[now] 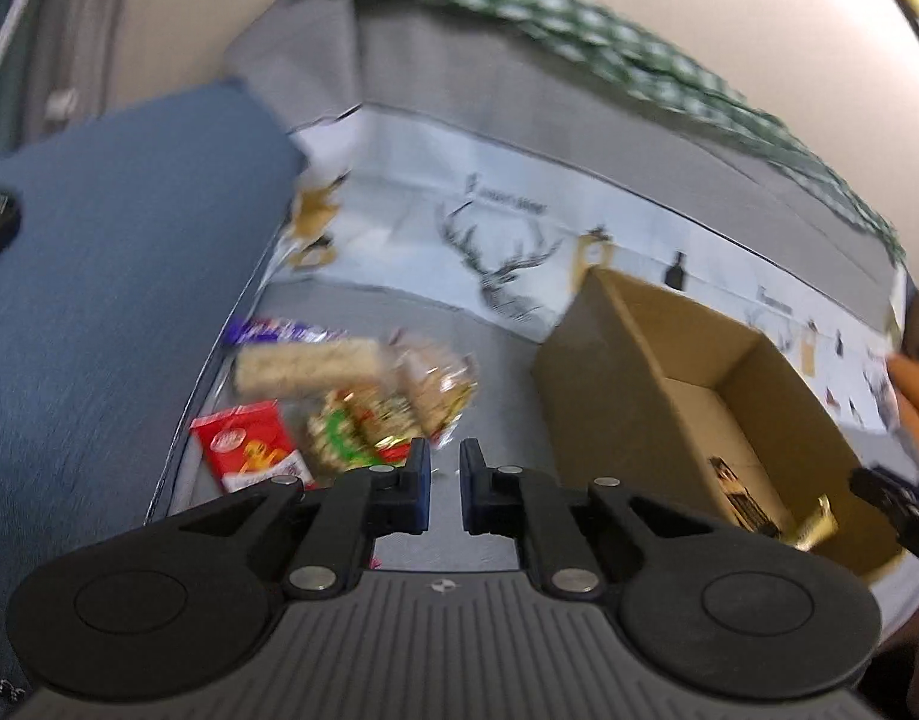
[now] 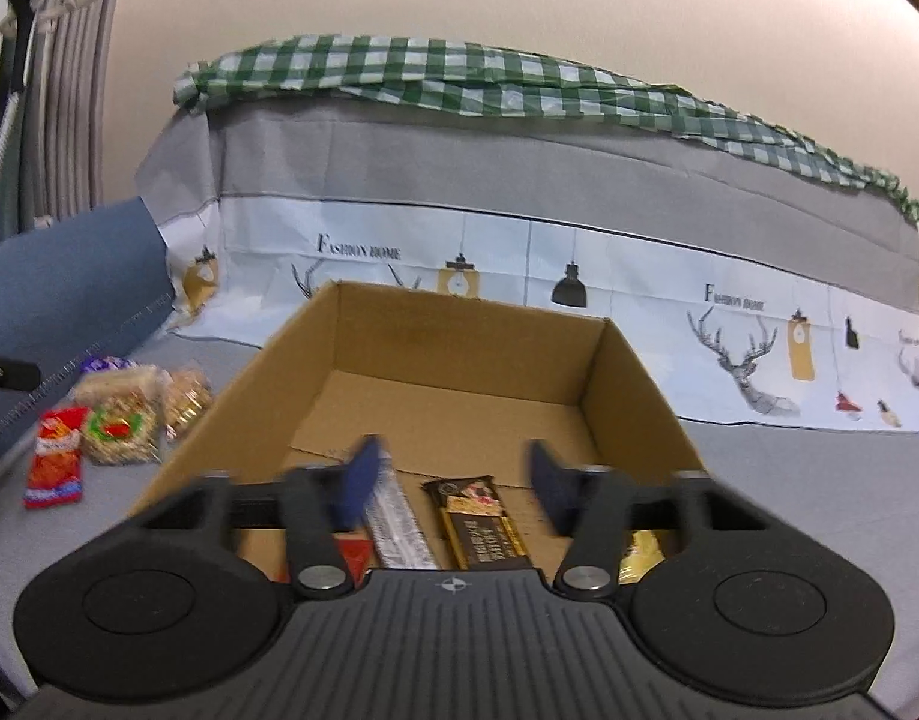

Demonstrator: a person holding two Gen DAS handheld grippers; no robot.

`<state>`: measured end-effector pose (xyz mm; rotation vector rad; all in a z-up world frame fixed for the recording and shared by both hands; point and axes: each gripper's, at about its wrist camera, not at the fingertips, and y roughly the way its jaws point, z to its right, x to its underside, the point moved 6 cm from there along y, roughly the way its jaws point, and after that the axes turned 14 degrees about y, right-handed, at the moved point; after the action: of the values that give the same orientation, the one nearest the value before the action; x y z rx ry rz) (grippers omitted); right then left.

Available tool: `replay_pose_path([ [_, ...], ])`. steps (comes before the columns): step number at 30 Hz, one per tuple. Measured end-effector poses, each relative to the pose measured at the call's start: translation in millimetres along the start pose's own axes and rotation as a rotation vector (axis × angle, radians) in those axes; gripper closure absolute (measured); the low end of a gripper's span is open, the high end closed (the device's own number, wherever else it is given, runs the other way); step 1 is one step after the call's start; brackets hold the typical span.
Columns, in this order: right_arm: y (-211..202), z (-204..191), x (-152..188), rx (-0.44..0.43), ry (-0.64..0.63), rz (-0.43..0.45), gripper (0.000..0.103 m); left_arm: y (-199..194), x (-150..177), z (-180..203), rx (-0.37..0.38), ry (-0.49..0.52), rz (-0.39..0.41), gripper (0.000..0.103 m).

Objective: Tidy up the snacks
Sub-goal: 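Open both grippers and move both tools back over the snack pile, then grasp the red spicy-strip packet with the left gripper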

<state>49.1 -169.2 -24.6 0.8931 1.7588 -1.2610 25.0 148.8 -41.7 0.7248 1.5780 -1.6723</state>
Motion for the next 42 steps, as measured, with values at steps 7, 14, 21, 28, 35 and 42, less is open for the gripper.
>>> replay_pose_path([
  [7,-3.1,-9.8,-3.5,-0.025,0.009,-0.011,0.076,31.2,13.2,-37.7,-0.058,-0.15,-0.083,0.092],
  [14,-5.6,-13.0,-0.4,-0.072,0.009,-0.016,0.072,63.7,24.4,-50.6,-0.251,-0.162,-0.186,0.026],
  [21,-3.6,-17.9,-1.4,-0.119,0.007,0.002,0.064,90.6,35.0,-41.8,-0.302,-0.082,-0.279,0.021],
  [28,24.8,-45.8,-8.6,-0.172,0.027,-0.135,0.058,102.3,40.7,-38.7,-0.358,-0.032,-0.322,0.024],
  [35,75.5,-129.4,-29.5,-0.228,0.022,-0.262,0.058,96.8,38.8,-47.8,-0.418,-0.072,-0.304,0.049],
  [42,149.9,-175.8,-34.8,-0.257,0.075,-0.385,0.058,88.4,38.1,-62.1,-0.386,-0.178,-0.284,0.055],
])
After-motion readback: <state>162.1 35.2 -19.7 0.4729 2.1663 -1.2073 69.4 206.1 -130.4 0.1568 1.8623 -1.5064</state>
